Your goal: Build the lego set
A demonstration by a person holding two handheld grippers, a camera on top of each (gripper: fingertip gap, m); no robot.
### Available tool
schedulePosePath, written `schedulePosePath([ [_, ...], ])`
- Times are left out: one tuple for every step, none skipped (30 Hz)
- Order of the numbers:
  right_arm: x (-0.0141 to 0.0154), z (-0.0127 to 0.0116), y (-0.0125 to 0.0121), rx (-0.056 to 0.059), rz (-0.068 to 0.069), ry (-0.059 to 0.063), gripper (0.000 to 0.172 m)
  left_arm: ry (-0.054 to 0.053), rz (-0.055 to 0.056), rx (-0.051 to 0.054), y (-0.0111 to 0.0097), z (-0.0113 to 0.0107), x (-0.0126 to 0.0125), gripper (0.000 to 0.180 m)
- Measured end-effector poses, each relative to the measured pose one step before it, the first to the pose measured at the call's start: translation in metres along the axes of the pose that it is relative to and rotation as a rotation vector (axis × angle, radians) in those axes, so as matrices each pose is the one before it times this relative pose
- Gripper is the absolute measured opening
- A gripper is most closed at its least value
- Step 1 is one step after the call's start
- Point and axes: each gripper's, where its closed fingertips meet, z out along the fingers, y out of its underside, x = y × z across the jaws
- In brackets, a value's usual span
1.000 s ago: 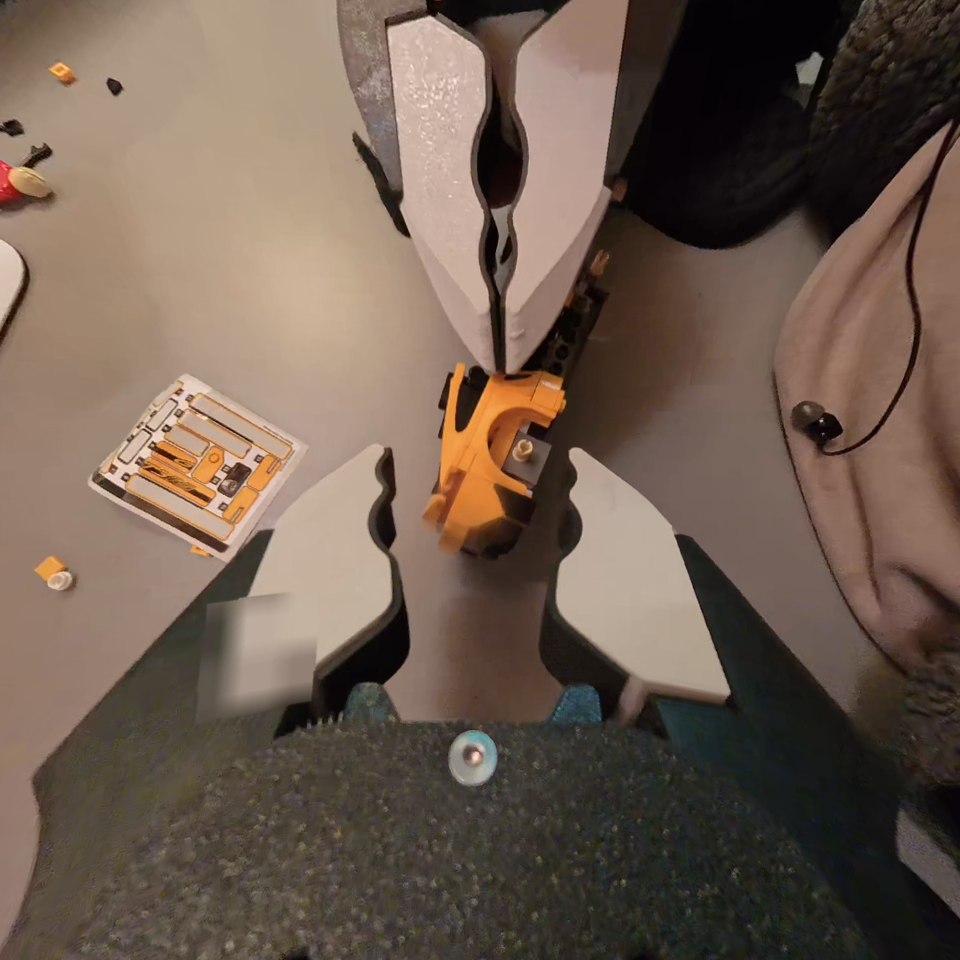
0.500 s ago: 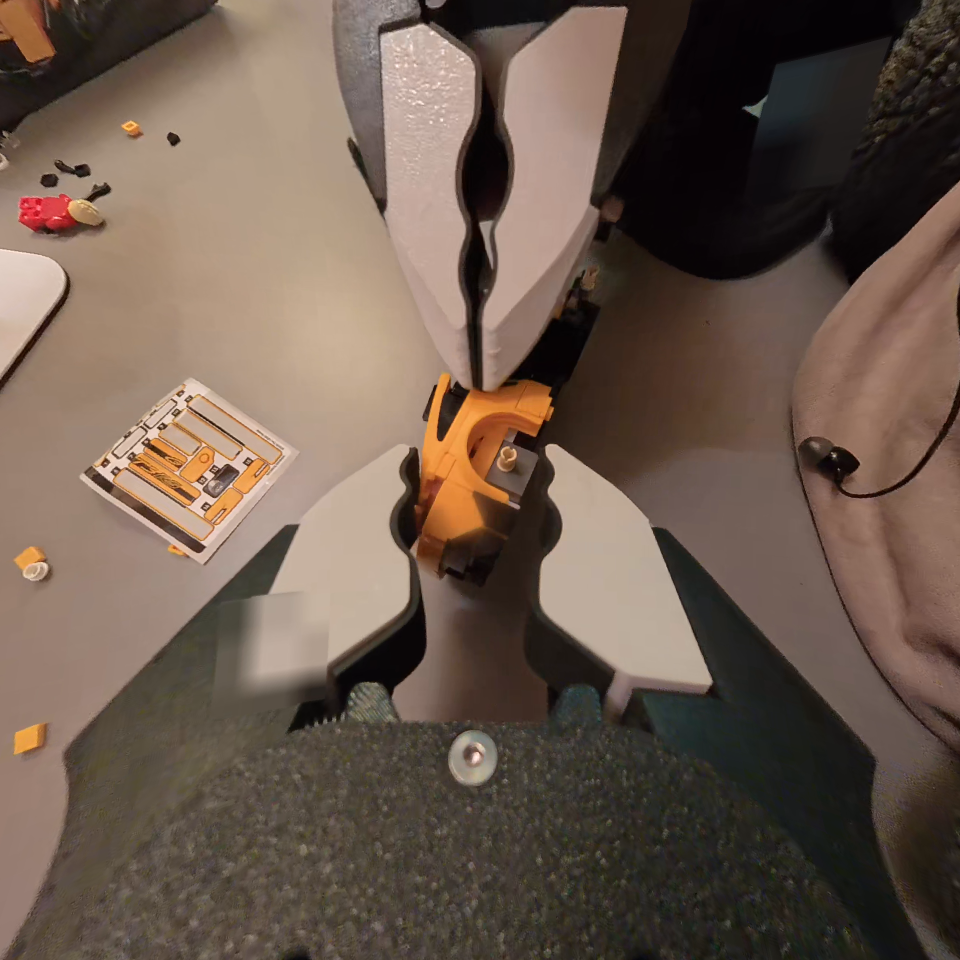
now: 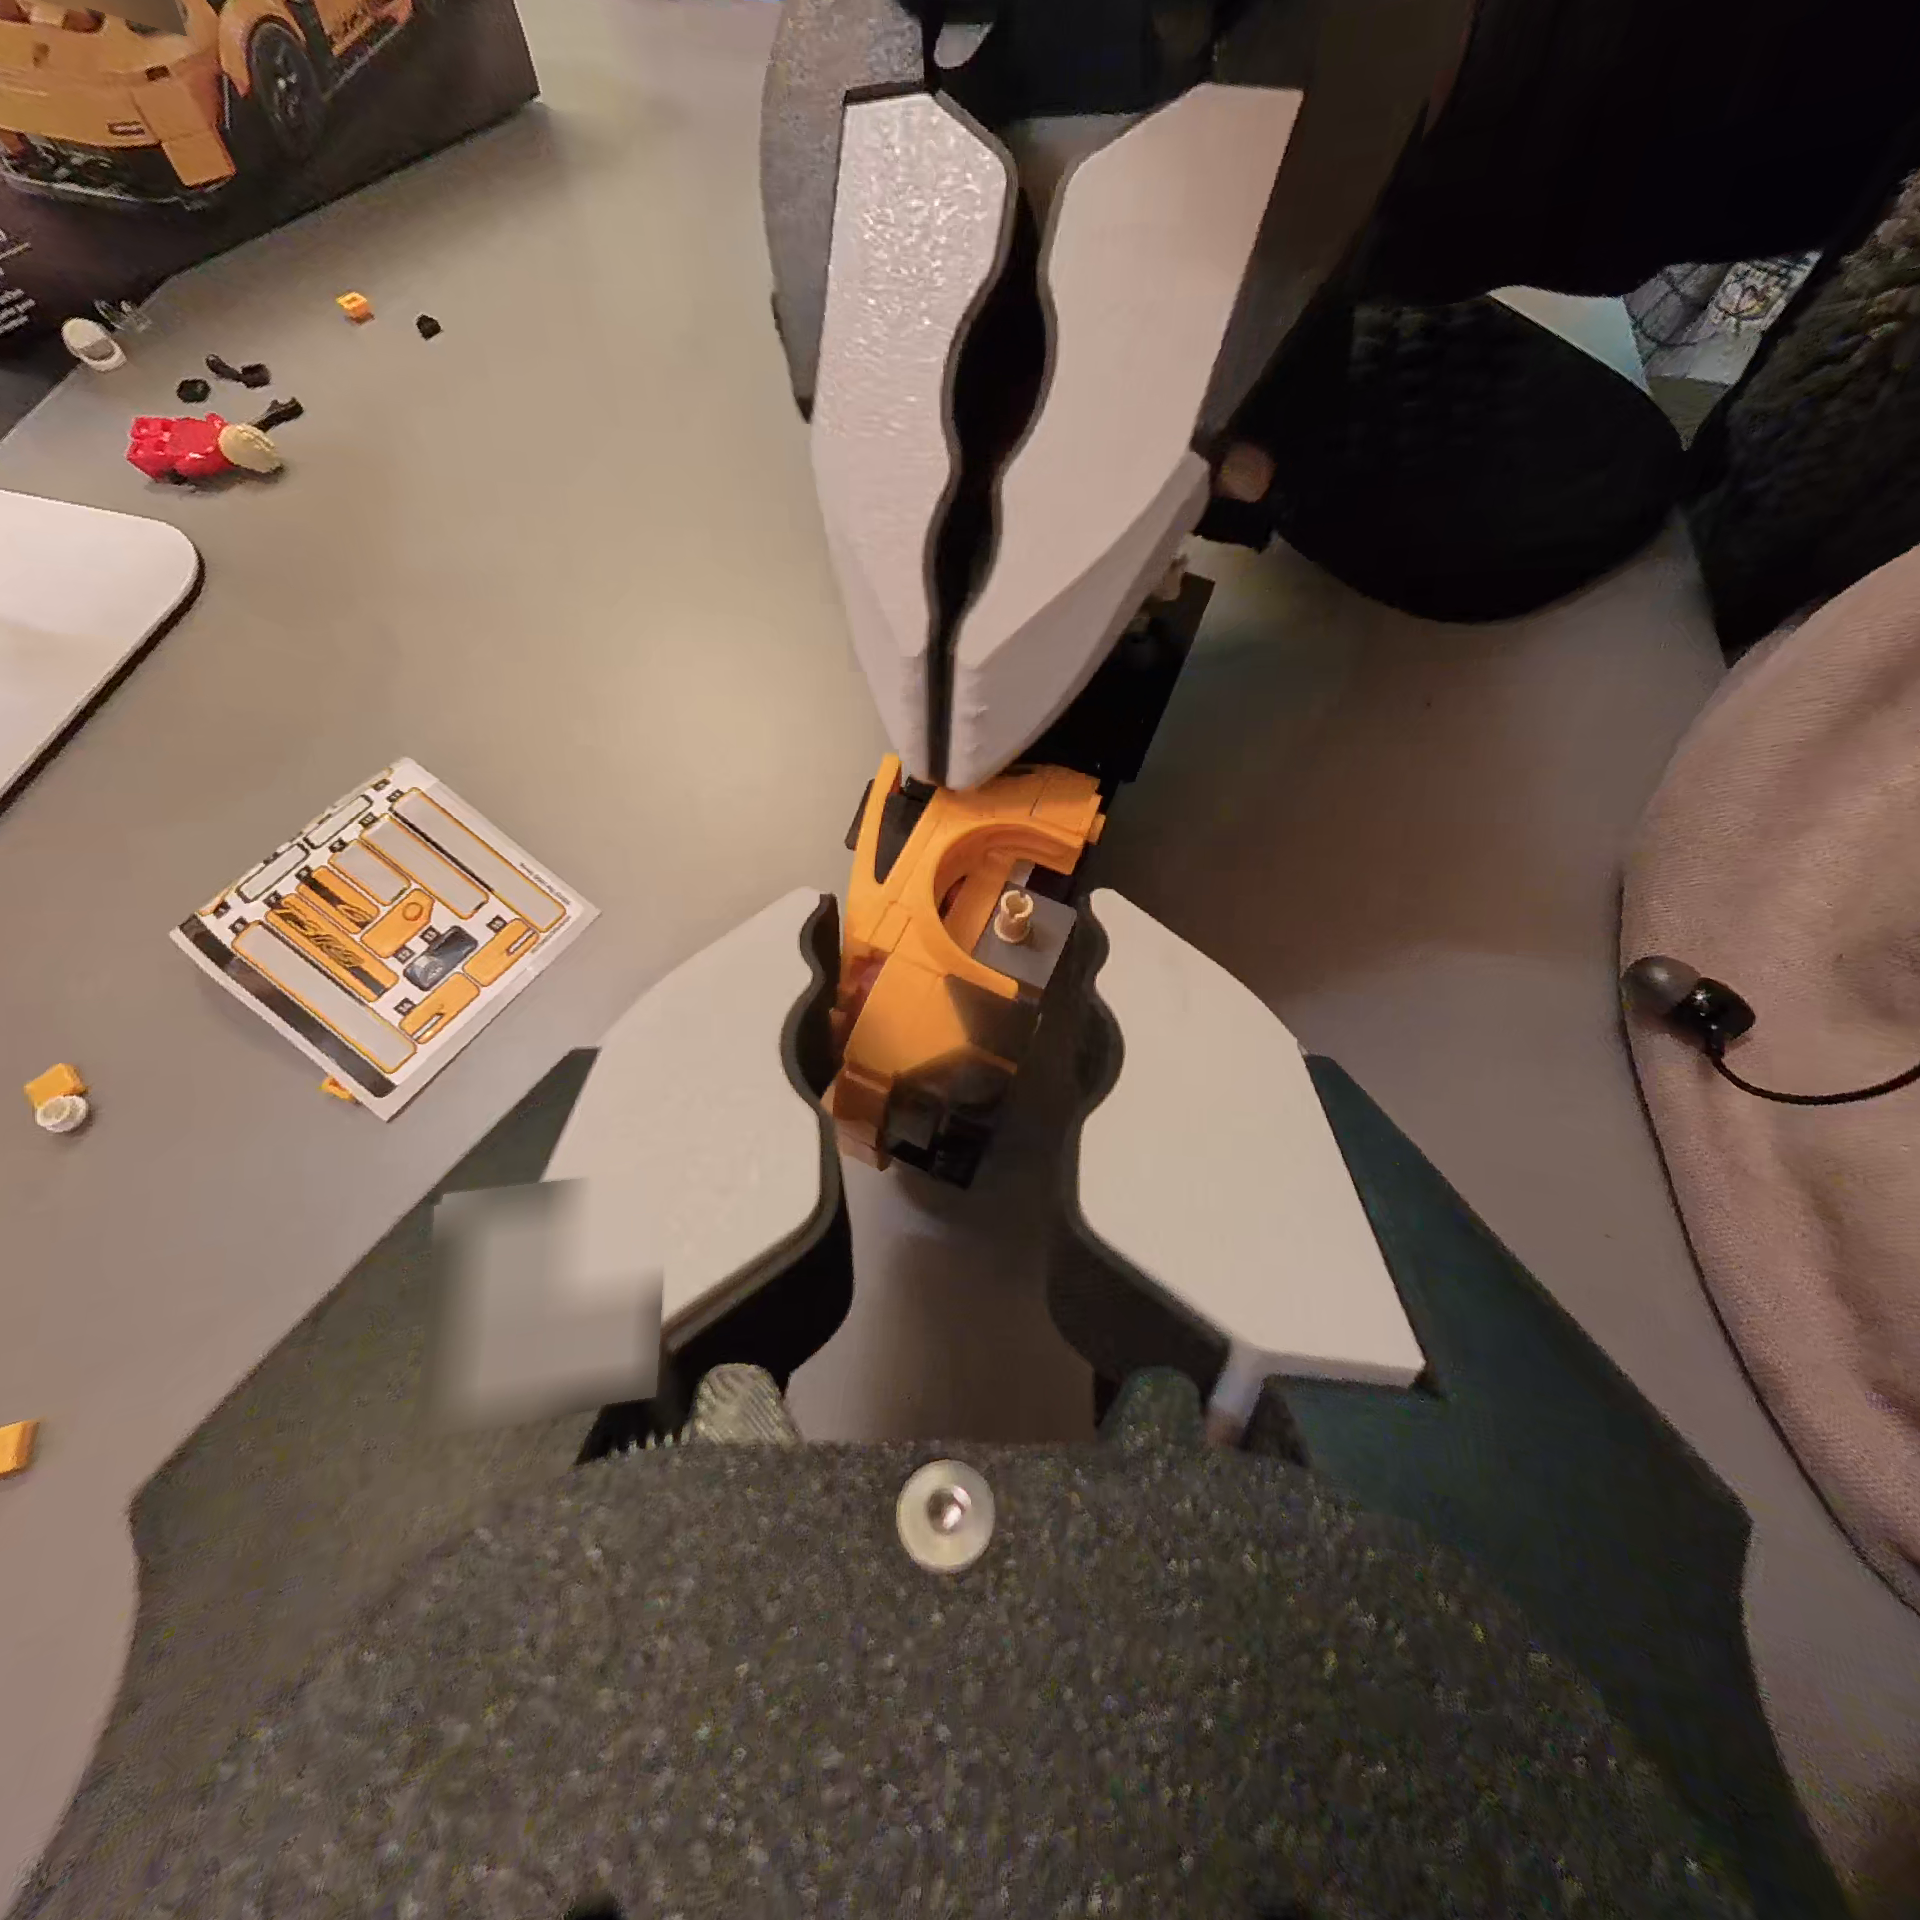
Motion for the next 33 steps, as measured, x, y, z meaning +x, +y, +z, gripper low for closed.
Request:
schedulePosePath([
  [0.00192,0.00118,-0.00027,-0.0016,-0.0016,0.0044,0.000,-0.0034,0.0018,-0.0013,0.00015,-0.00006,0.00007,0.042],
  [-0.00141,0.00070,0.00043,-0.0054,-0.0110,-0.0074,0.000,-0.0028,-0.0015,-0.0001,-0.00003,0.00005,0.00016,0.042],
  [-0.00087,-0.00020,0.00075,-0.0072,-0.0193,0.0019,0.000,-0.0012,-0.0010,0.0010,-0.00009,-0.00001,0.00022,0.042],
  [-0.00136,-0.00083,0.00294,-0.0214,-0.0281,-0.0020,0.000,-0.0023,0.0005,0.0007,0.00011,-0.00010,-0.00001,0.042],
  [-0.00010,-0.00194,0.00567,-0.0388,-0.0276,0.0103,0.000,-0.0021,-0.0008,0.0005,0.00008,-0.00020,-0.00017,0.042],
  [0.00182,-0.00255,0.00441,-0.0295,-0.0310,0.0240,0.000,-0.0012,0.0002,0.0009,0.00007,-0.00005,-0.00007,0.042],
  [0.00102,-0.00328,0.00182,-0.0128,-0.0185,0.0179,0.000,-0.0018,-0.0001,0.0014,-0.00010,-0.00002,-0.00021,0.042],
  [0.00279,-0.00363,-0.00076,0.0036,-0.0037,0.0268,0.000,-0.0008,0.0007,0.0005,0.00009,-0.00002,0.00001,0.042],
  [0.00201,-0.00451,-0.00326,0.0217,0.0090,0.0180,0.000,-0.0014,0.0000,0.0000,0.00007,-0.00010,-0.00002,0.042],
  [0.00130,-0.00319,-0.00314,0.0168,0.0167,0.0090,0.000,-0.0026,0.0000,0.0000,-0.00003,0.00004,-0.00006,0.042],
  [0.00045,-0.00220,-0.00204,0.0079,0.0088,0.0046,0.000,-0.0032,0.0013,0.0001,0.00001,-0.00004,0.00007,0.042],
  [-0.00008,-0.00002,-0.00189,0.0066,-0.0038,0.0086,0.000,-0.0033,-0.0012,-0.0002,0.00000,0.00002,-0.00006,0.042],
  [-0.00156,0.00141,-0.00171,0.0026,-0.0071,0.0061,0.000,-0.0041,-0.0032,0.0002,-0.00012,0.00015,-0.00019,0.042],
  [-0.00140,0.00273,-0.00121,0.0015,-0.0038,-0.0009,0.000,-0.0057,-0.0019,-0.0001,-0.00002,0.00004,-0.00019,0.042],
  [-0.00168,0.00344,-0.00156,0.0043,-0.0006,-0.0052,0.000,-0.0069,-0.0032,-0.0015,-0.00011,0.00019,-0.00022,0.042],
  [-0.00137,0.00369,-0.00117,-0.0010,0.0026,-0.0057,0.000,-0.0077,-0.0040,-0.0018,0.00001,0.00022,-0.00027,0.042],
  [-0.00104,0.00384,0.00036,-0.0160,0.0019,-0.0067,0.000,-0.0078,-0.0050,-0.0021,-0.00015,0.00014,-0.00029,0.042],
  [0.00017,0.00377,0.00196,-0.0268,-0.0018,0.0004,0.000,-0.0061,-0.0029,-0.0021,0.00004,0.00002,-0.00011,0.042],
  [0.00007,0.00323,0.00331,-0.0279,-0.0084,-0.0025,0.000,-0.0058,-0.0040,-0.0018,0.00015,0.00000,-0.00035,0.042],
  [-0.00080,0.00115,-0.00053,-0.0010,-0.0031,-0.0041,0.000,-0.0051,-0.0057,-0.0020,0.00019,-0.00022,-0.00054,0.042],
  [-0.00065,0.00011,0.00040,-0.0052,0.0072,-0.0061,0.000,-0.0022,-0.0016,-0.0001,0.00008,-0.00012,-0.00002,0.042],
  [-0.00122,-0.00050,0.00079,-0.0015,0.0096,-0.0059,0.000,-0.0014,-0.0028,-0.0004,0.00009,-0.00009,-0.00005,0.042],
  [-0.00058,-0.00074,0.00084,-0.0010,0.0026,-0.0043,0.000,-0.0010,-0.0037,-0.0004,0.00005,-0.00003,0.00014,0.043],
  [-0.00169,-0.00063,0.00111,-0.0063,-0.0039,-0.0065,0.000,-0.0010,-0.0005,0.0003,0.00003,-0.00009,-0.00008,0.043],
  [-0.00195,-0.00090,0.00206,-0.0151,-0.0087,-0.0089,0.000,-0.0006,-0.0064,0.0005,0.00004,0.00005,-0.00018,0.043],
  [0.00046,-0.00068,0.00130,-0.0128,-0.0059,0.0033,0.000,-0.0011,-0.0049,0.0010,-0.00012,0.00005,-0.00008,0.043],
  [0.00051,-0.00001,0.00025,-0.0060,-0.0010,0.0043,0.000,-0.0030,0.0042,0.0003,0.00002,-0.00008,-0.00039,0.042],
  [0.00364,0.00042,-0.00024,-0.0023,0.0113,0.0165,0.000,-0.0040,0.0038,-0.0009,0.00015,-0.00030,-0.00071,0.042],
  [0.00585,0.00055,0.00070,-0.0059,0.0098,0.0251,0.000,-0.0018,-0.0038,-0.0007,0.00019,-0.00020,-0.00052,0.043],
  [0.00004,0.00158,0.00011,0.0008,0.0016,-0.0011,0.000,-0.0016,-0.0037,-0.0002,0.00016,-0.00022,-0.00043,0.042],
  [-0.00192,-0.00013,-0.00044,0.0066,-0.0088,-0.0191,0.000,-0.0024,-0.0010,-0.0002,0.00011,-0.00014,-0.00038,0.043],
  [-0.00148,-0.00049,0.00090,-0.0055,-0.0205,-0.0072,0.000,-0.0069,-0.0017,0.0014,-0.00014,0.00003,-0.00098,0.043],
  [0.00130,-0.00072,0.00232,-0.0151,-0.0230,0.0117,0.000,-0.0092,0.0011,0.0027,-0.00014,0.00023,-0.00148,0.043],
])
